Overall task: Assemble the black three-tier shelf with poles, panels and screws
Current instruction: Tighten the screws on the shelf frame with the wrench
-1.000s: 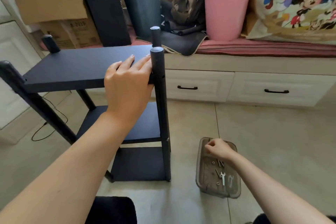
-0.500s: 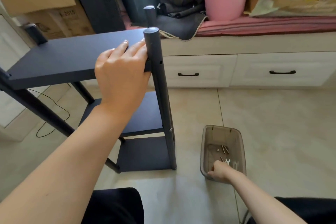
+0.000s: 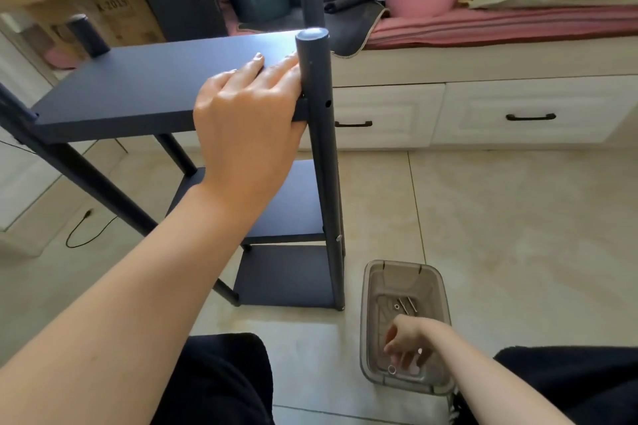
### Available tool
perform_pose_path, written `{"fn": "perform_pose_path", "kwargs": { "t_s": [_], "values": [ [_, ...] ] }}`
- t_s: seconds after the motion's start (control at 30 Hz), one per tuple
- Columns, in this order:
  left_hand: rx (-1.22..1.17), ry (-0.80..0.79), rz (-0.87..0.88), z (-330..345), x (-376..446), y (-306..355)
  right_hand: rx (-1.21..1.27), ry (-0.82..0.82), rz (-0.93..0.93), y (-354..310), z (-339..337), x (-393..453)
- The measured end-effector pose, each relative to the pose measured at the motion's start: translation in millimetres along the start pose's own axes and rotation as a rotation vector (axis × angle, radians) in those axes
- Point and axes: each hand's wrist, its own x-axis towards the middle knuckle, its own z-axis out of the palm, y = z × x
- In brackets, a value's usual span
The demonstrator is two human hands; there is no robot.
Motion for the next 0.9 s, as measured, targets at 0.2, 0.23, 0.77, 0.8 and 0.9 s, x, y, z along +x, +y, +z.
{"fn": "perform_pose_path", "kwargs": {
  "t_s": [0.2, 0.23, 0.77, 0.8, 0.9],
  "values": [
    [-0.019, 0.098, 0.048, -1.7, -3.8, 10.2, -0.104, 0.367, 0.114, 21.0, 4.1, 22.6],
    [-0.019, 0.116, 0.055, -1.1, -4.0, 10.9, -0.088, 0.376, 0.123, 22.3, 4.2, 26.7],
    [-0.045, 0.122, 0.062, -1.1, -3.2, 12.4, -0.103, 0.554, 0.204, 39.4, 20.5, 64.3],
    [-0.045, 0.128, 0.064, -0.9, -2.9, 12.7, -0.116, 0.547, 0.206, 38.4, 20.3, 64.7],
    [-0.038, 0.145, 0.074, 0.6, -3.0, 12.0, -0.14, 0.512, 0.179, 32.7, 16.7, 65.8]
  ]
}}
